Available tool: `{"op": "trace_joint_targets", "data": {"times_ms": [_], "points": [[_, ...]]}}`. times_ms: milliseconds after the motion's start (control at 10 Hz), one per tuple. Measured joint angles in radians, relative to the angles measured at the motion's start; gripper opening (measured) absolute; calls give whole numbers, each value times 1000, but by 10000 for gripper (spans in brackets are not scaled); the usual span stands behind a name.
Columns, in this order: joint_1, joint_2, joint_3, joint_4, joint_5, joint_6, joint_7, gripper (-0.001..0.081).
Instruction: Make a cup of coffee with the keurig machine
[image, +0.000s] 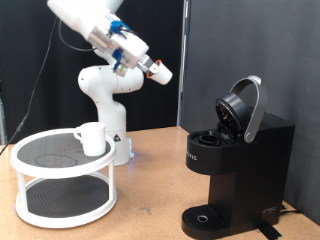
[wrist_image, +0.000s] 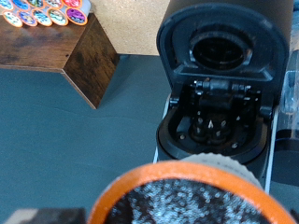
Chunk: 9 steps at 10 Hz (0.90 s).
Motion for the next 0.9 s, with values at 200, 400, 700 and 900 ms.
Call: {"op": "trace_joint_targets", "data": {"times_ms": [200,400,700,900], "points": [[18,31,38,41,4,6,32,368],[34,51,76,72,6,23,57,368],[44,77,133,96,-3,47,87,368],[42,78,131,90,-6,47,86,368]]}}
